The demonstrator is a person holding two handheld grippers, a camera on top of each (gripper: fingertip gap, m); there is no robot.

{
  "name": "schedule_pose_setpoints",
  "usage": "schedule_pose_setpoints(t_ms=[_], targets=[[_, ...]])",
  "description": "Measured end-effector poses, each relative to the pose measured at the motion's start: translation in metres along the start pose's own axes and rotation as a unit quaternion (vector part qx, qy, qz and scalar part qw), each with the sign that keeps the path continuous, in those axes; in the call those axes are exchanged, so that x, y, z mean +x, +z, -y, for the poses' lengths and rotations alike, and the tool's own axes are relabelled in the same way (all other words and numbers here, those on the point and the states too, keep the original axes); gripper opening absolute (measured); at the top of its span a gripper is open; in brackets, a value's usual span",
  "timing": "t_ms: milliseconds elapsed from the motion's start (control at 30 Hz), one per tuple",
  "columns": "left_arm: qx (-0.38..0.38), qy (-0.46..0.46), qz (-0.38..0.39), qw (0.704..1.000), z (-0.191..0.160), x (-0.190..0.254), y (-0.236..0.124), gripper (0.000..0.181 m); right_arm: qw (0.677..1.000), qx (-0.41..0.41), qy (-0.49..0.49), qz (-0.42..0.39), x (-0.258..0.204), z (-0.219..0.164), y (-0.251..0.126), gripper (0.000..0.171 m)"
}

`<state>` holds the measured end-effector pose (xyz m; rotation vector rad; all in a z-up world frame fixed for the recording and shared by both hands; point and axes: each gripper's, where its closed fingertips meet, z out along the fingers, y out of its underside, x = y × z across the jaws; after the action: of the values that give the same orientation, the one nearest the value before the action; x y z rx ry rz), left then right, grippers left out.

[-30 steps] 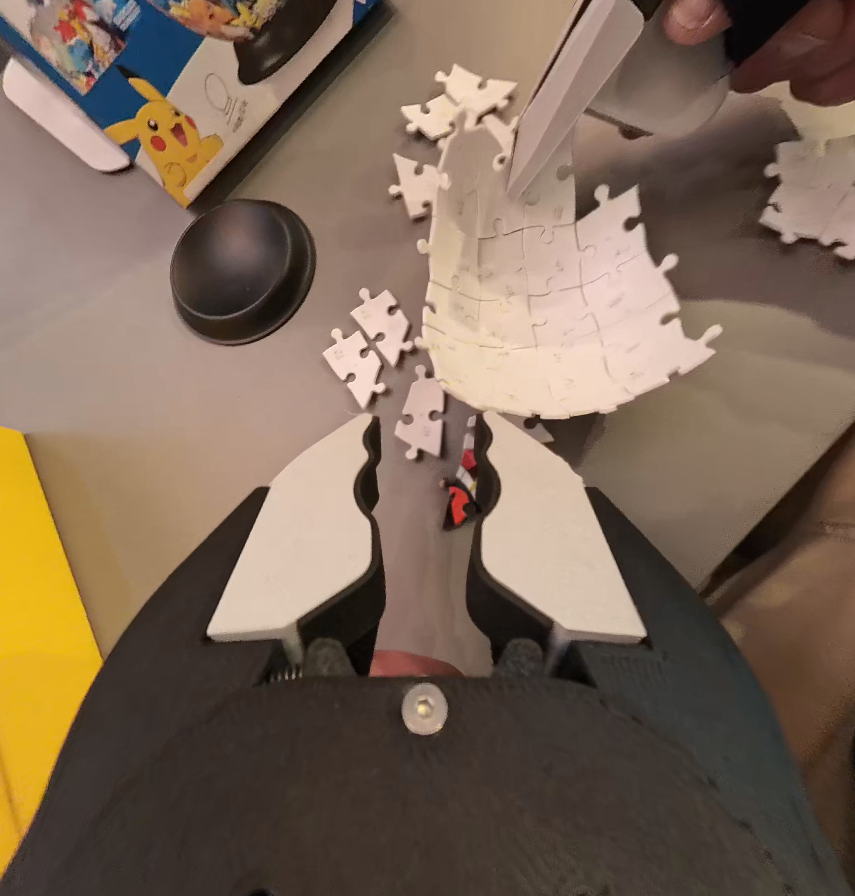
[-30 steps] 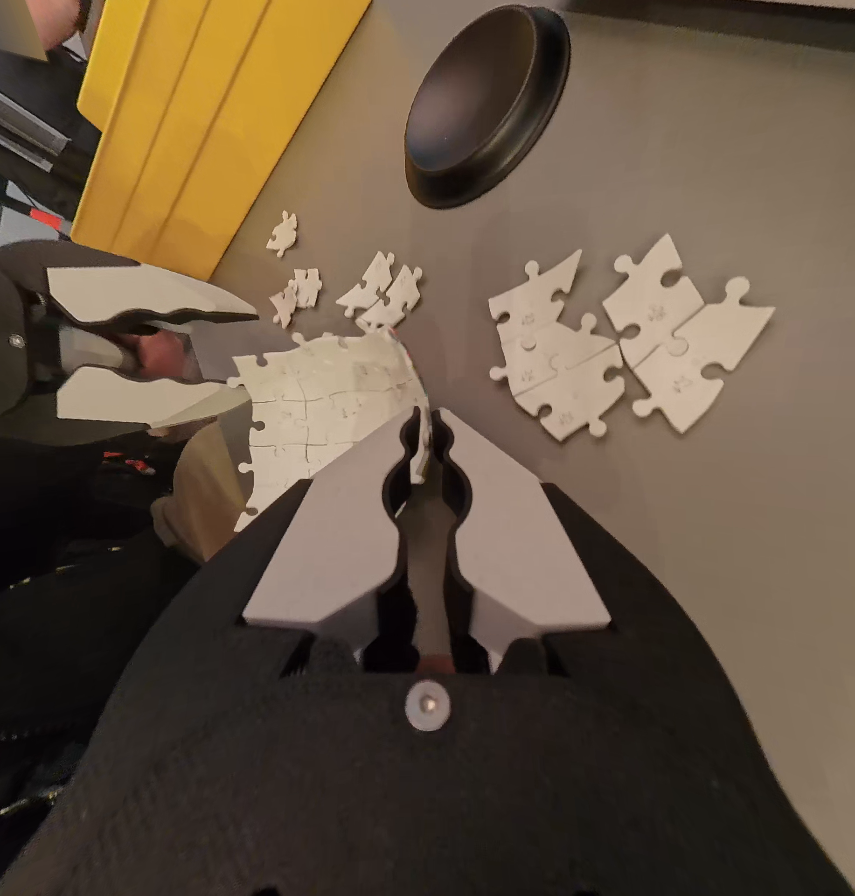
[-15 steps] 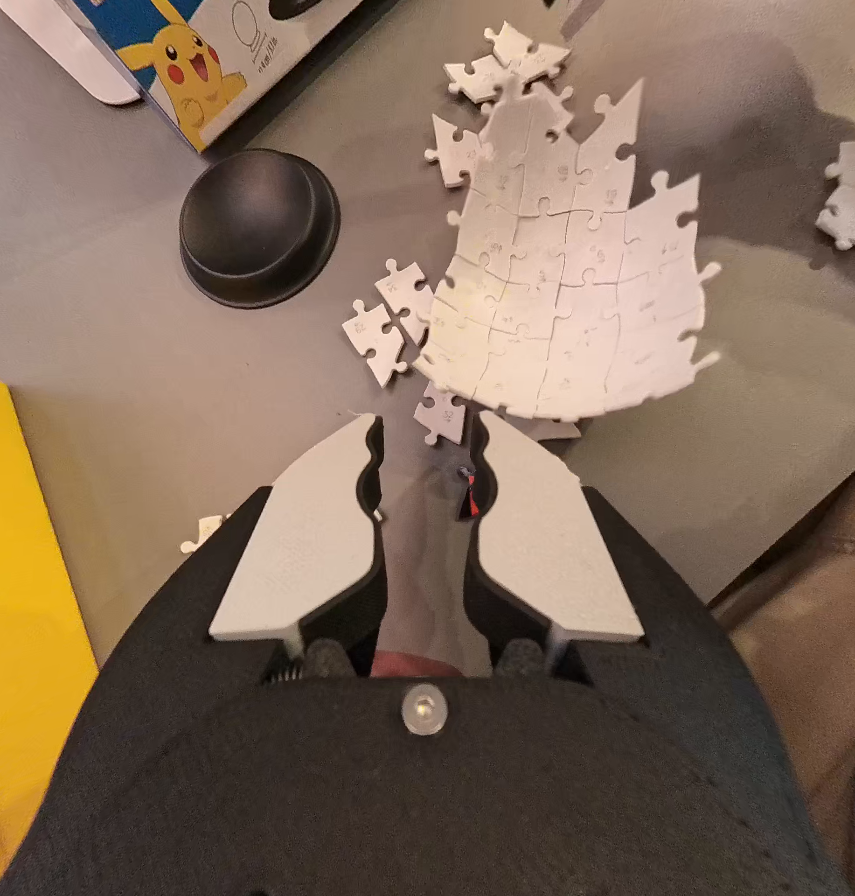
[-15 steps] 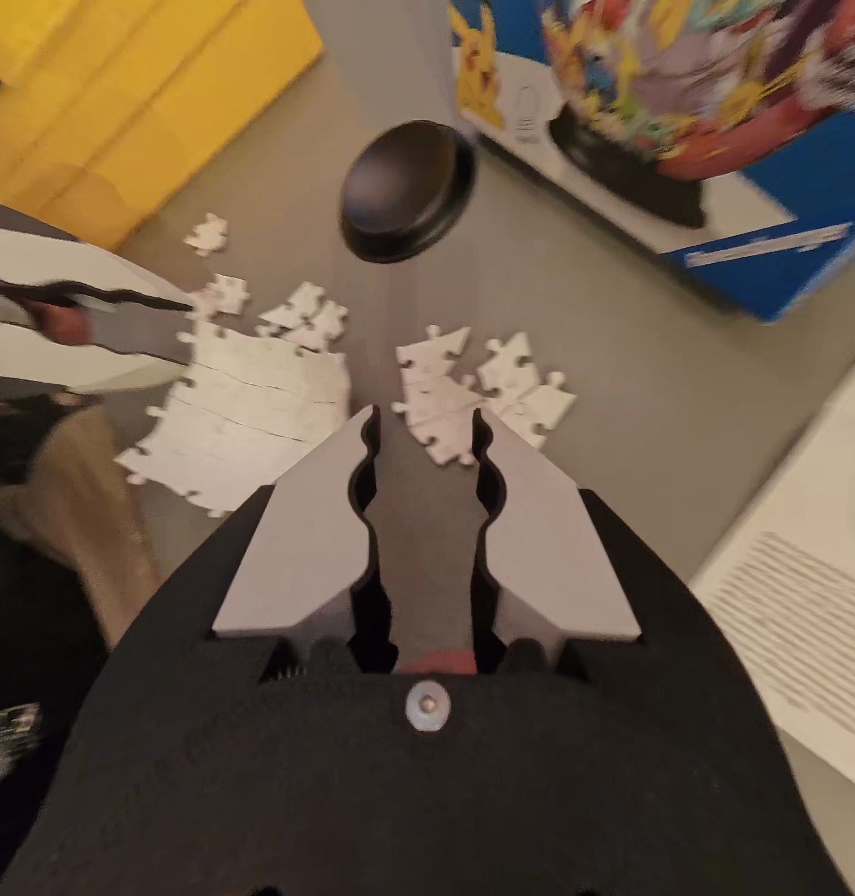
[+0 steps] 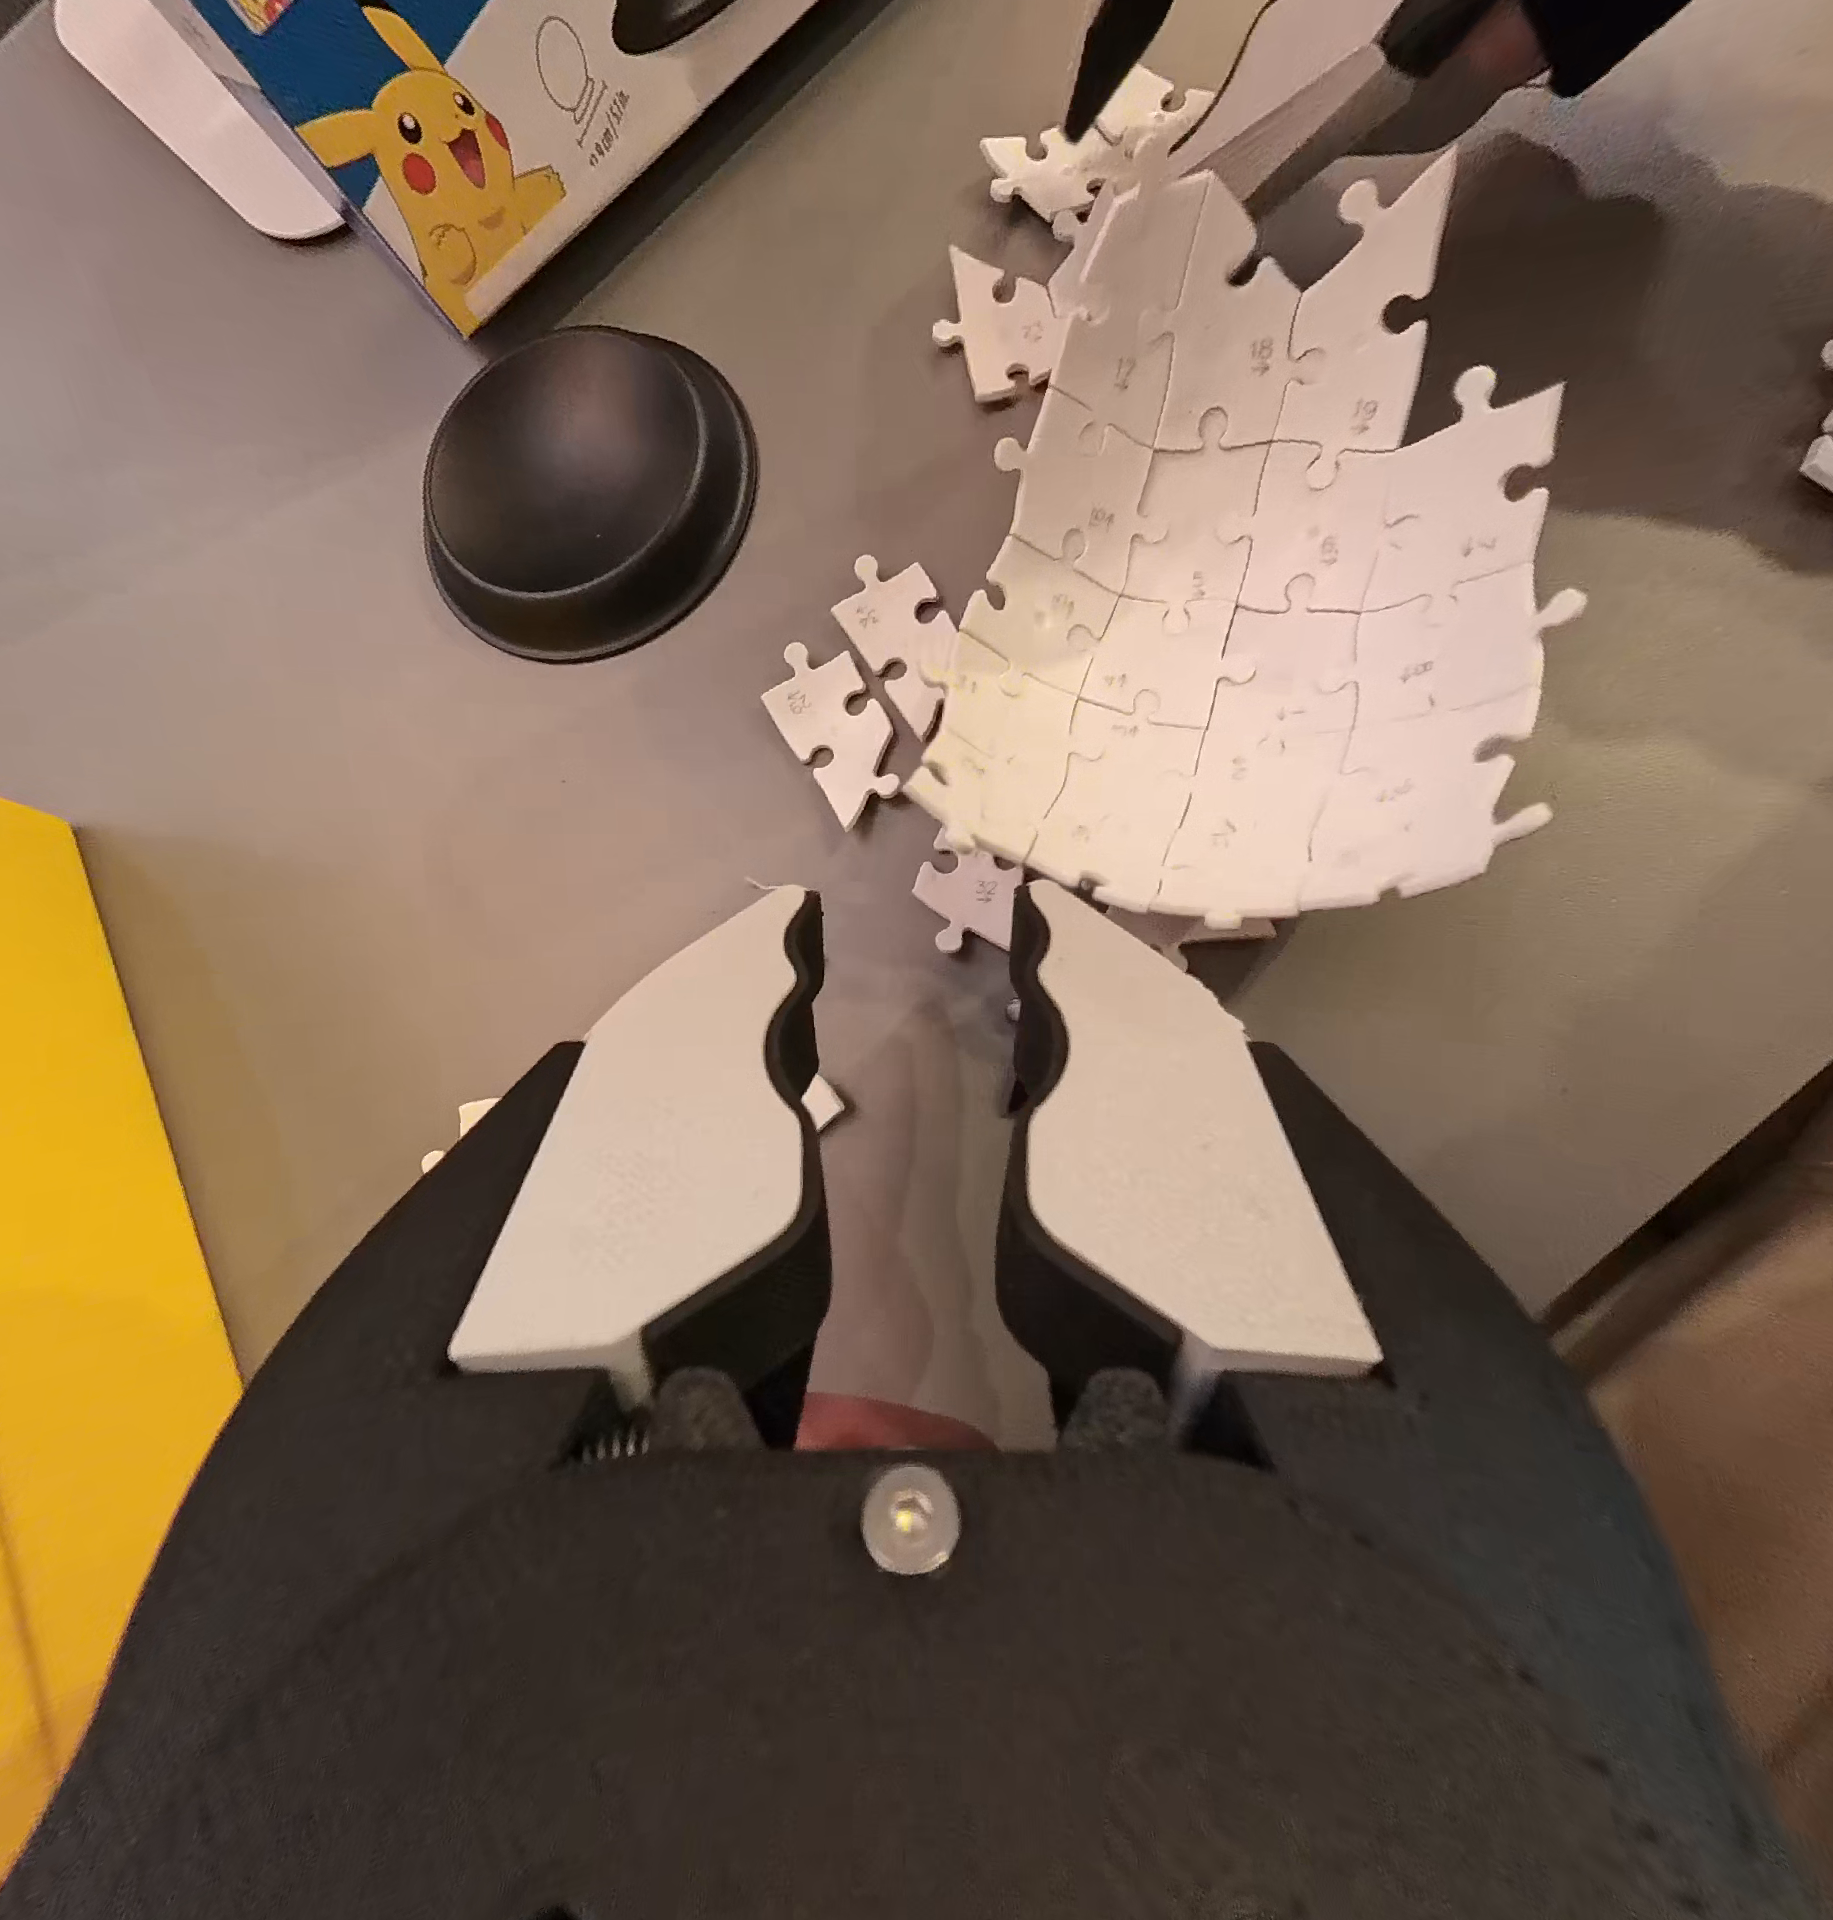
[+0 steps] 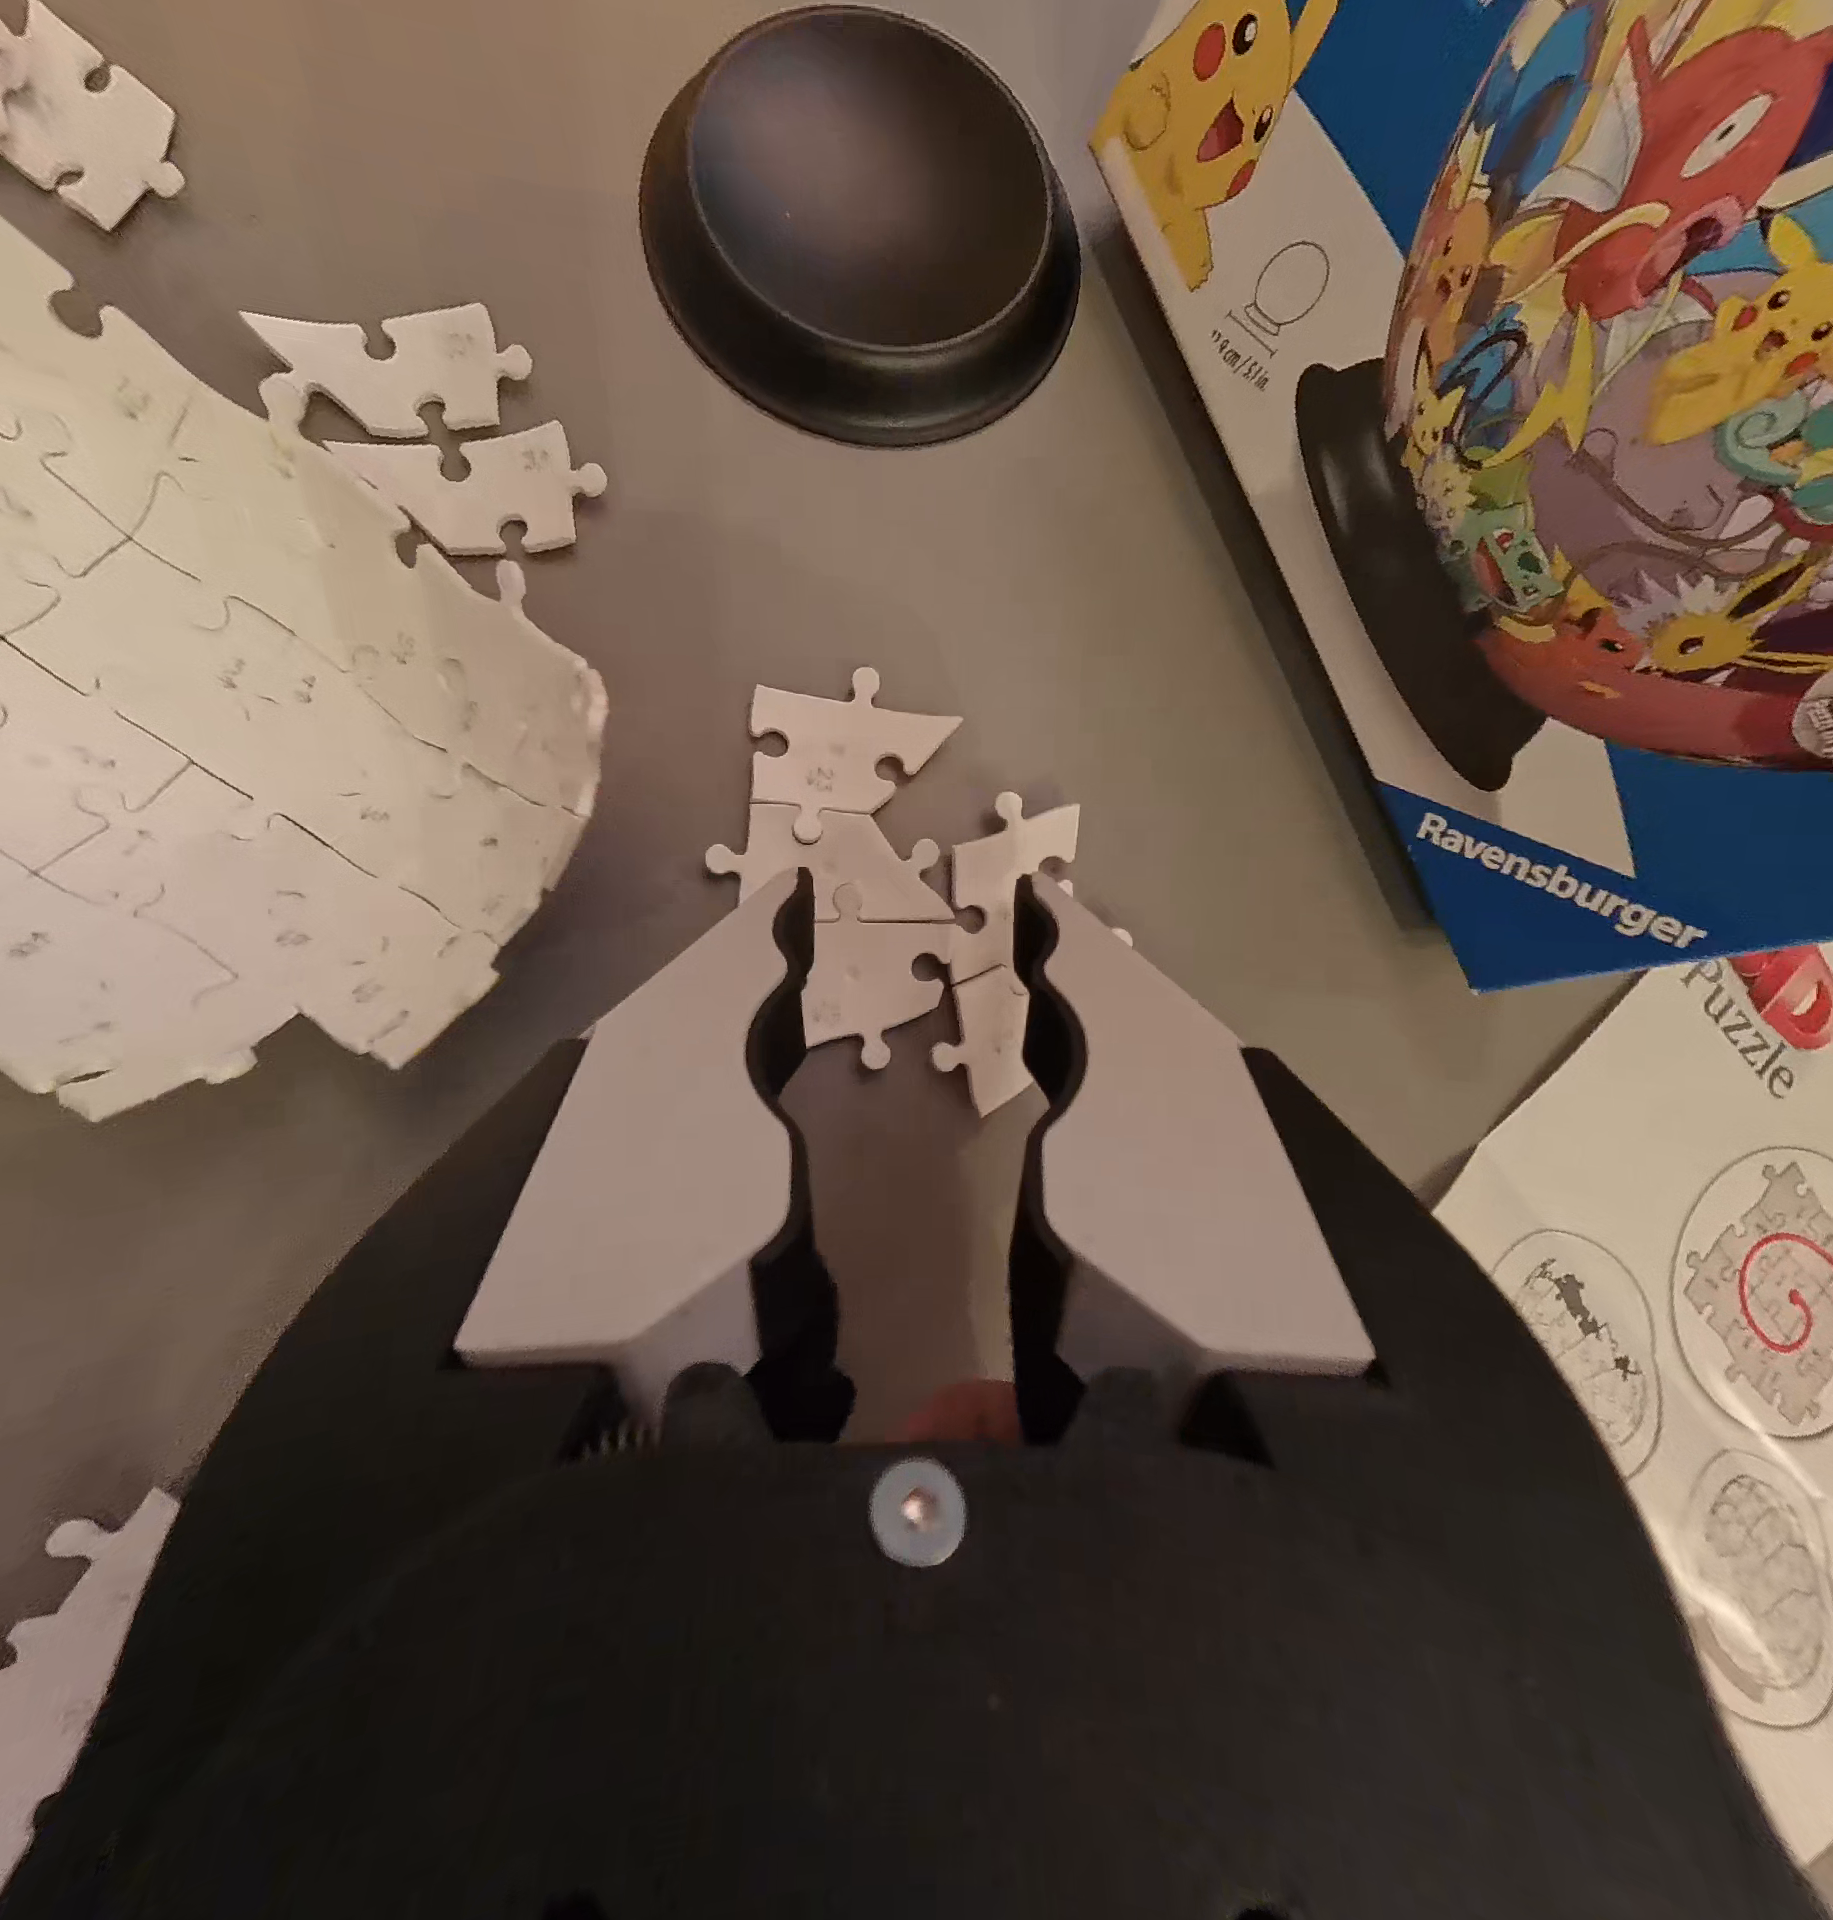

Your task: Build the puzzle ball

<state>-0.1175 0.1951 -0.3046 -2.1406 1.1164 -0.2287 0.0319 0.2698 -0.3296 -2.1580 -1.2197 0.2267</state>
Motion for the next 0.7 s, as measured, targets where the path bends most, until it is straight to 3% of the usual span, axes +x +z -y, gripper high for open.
schedule_pose_setpoints(t_ms=[233, 400, 567, 700], targets=[[0.012, -0.001, 0.008, 1.000, 0.005, -0.004, -0.005, 0.035, 1.000, -0.017, -0.017, 0.006, -0.002, -0.014, -0.011, 0.029], [0.082, 0.019, 0.013, 0.996, 0.038, 0.002, -0.025, 0.035, 0.999, -0.026, -0.005, 0.020, -0.006, -0.033, -0.025, 0.027], [0.185, 0.078, -0.046, 0.979, 0.093, 0.057, -0.058, 0.030, 0.999, -0.039, 0.009, 0.021, -0.004, -0.057, -0.043, 0.025], [0.184, 0.128, -0.121, 0.967, 0.109, 0.125, -0.051, 0.029, 0.998, -0.045, 0.029, 0.025, -0.003, -0.077, -0.057, 0.023]])
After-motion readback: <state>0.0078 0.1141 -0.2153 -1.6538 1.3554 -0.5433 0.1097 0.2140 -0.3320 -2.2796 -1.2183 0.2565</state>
